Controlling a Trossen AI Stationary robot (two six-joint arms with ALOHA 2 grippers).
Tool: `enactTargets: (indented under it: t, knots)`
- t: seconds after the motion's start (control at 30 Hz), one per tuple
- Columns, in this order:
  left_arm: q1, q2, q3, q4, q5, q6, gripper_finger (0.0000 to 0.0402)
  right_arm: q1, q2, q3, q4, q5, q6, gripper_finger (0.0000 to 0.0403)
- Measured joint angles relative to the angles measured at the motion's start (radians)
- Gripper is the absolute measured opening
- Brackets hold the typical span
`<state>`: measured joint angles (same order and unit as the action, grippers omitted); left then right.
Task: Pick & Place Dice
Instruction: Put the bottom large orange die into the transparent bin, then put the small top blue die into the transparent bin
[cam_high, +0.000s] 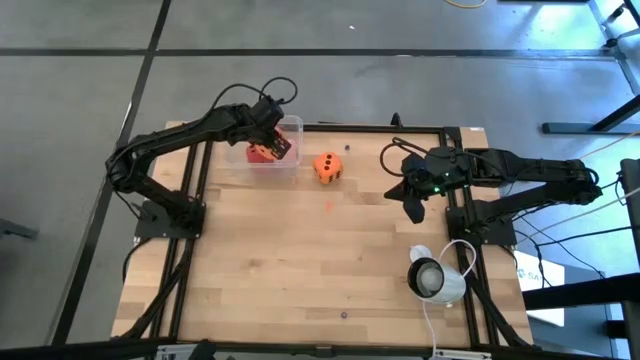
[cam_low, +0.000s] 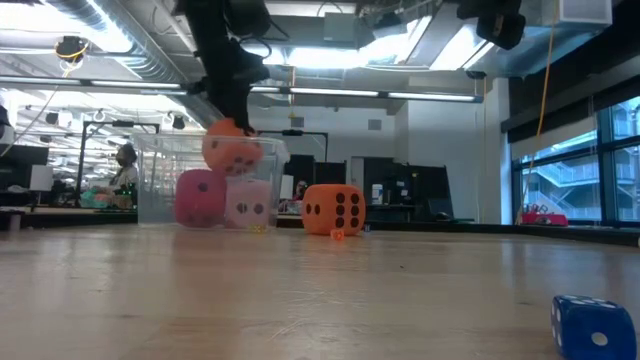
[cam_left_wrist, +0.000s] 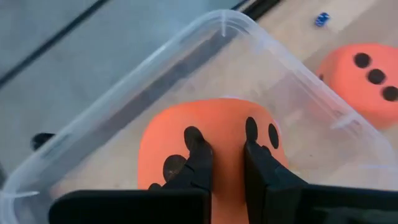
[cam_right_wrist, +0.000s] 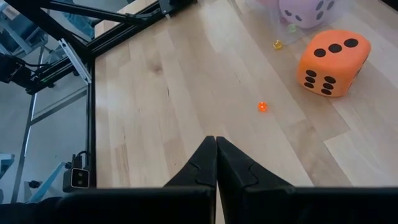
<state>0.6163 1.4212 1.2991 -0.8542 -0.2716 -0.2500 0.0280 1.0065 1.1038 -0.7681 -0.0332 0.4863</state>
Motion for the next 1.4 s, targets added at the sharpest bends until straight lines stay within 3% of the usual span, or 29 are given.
enactTargets:
  t: [0.1,0.43,0.63,0.87,1.1,1.4]
  knots:
    - [0.016,0.000,0.000,0.008,0.059,0.008,0.0024,0.000,0.000,0.000,0.000,0.000,0.000,0.0000]
    - [0.016,0.000,0.000,-0.002,0.096,0.052,0.0027,0.000,0.000,0.000,-0.007,0.000,-0.004,0.0000]
    - [0.016,0.001,-0.001,-0.001,0.060,0.029,0.0100,0.000,0.000,0.000,-0.008,0.000,-0.004,0.0000]
    - [0.016,0.002,-0.001,0.000,0.099,-0.015,0.0165,-0.002,0.000,0.000,-0.028,0.060,0.015,0.0000]
    - [0.015,0.002,-0.002,0.029,0.196,-0.031,0.0206,-0.011,0.000,0.000,-0.029,0.061,-0.002,0.0000]
    - [0.016,-0.045,-0.002,0.041,0.182,-0.066,0.0221,-0.186,-0.001,-0.015,-0.018,-0.027,-0.094,0.0000]
